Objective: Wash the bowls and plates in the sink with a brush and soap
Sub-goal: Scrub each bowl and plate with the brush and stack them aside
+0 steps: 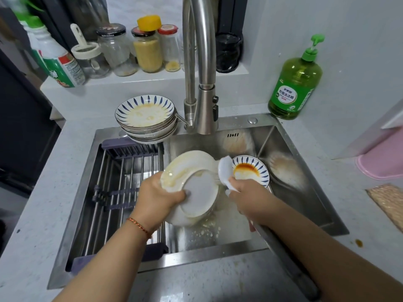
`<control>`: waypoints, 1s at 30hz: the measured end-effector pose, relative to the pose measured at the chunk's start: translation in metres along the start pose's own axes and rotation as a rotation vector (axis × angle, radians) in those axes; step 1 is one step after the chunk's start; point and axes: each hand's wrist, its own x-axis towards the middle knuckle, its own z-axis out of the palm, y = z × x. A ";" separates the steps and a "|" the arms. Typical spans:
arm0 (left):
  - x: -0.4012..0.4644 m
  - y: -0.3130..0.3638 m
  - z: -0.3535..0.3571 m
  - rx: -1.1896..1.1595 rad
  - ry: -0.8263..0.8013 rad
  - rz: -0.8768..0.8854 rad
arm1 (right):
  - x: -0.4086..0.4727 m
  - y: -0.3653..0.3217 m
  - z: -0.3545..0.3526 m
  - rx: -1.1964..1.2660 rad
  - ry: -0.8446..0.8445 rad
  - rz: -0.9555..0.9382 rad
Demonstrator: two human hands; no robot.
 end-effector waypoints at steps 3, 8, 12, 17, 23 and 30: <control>0.004 -0.003 -0.011 -0.112 -0.001 -0.034 | -0.001 0.014 0.012 0.090 -0.060 0.022; 0.002 -0.005 -0.009 -0.002 -0.088 -0.006 | -0.008 -0.003 0.000 0.117 -0.015 -0.027; 0.000 -0.004 0.002 0.055 -0.143 0.034 | -0.006 -0.022 -0.006 -0.070 -0.020 -0.155; 0.005 -0.005 -0.009 -0.089 -0.069 0.007 | -0.003 0.003 -0.007 0.043 -0.067 0.068; 0.006 -0.010 -0.002 -0.264 -0.034 -0.047 | -0.003 0.011 0.010 0.010 0.035 -0.009; 0.008 -0.007 0.016 -0.362 -0.058 -0.057 | -0.021 -0.002 0.035 -0.605 0.374 -0.357</control>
